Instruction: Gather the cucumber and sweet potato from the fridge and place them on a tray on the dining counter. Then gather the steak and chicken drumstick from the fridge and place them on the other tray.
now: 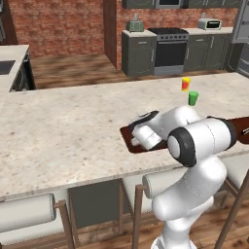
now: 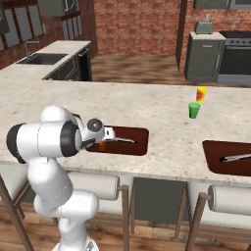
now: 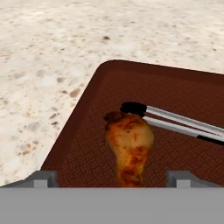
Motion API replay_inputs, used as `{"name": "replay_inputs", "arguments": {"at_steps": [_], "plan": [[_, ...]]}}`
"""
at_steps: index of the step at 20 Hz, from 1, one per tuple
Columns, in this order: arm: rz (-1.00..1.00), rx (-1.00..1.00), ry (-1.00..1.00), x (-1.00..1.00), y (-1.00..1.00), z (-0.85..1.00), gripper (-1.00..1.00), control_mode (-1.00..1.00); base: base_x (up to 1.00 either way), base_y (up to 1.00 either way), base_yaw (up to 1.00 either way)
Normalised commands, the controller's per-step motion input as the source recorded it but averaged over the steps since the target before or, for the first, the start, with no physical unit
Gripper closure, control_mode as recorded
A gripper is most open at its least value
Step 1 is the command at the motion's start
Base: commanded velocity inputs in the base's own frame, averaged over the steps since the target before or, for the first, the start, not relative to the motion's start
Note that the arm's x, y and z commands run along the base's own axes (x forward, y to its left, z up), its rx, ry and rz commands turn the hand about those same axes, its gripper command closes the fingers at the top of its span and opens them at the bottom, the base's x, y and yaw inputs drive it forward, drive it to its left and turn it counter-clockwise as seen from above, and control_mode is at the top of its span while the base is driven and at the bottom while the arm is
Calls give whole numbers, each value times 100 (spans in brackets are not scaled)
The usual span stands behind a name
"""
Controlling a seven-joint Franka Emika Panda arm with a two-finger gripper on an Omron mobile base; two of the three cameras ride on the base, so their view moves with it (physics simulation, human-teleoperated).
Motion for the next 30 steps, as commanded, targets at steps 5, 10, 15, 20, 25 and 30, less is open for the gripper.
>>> {"name": "replay_inputs", "arguments": {"at_steps": [5,10,15,20,25,30], "plan": [[-7,0,12,-52,-10,85,-100,-100,0,0,0],[-11,0,16,-78,-15,99,-100,-100,0,0,0],[-8,0,10,-72,-7,100,-100,-100,0,0,0],[-4,1,2,-84,-4,63,-100,-100,0,0,0],[0,12,-25,-100,-1,8,-100,-100,0,0,0],[0,5,-18,-86,0,0,-100,-100,0,0,0]]}}
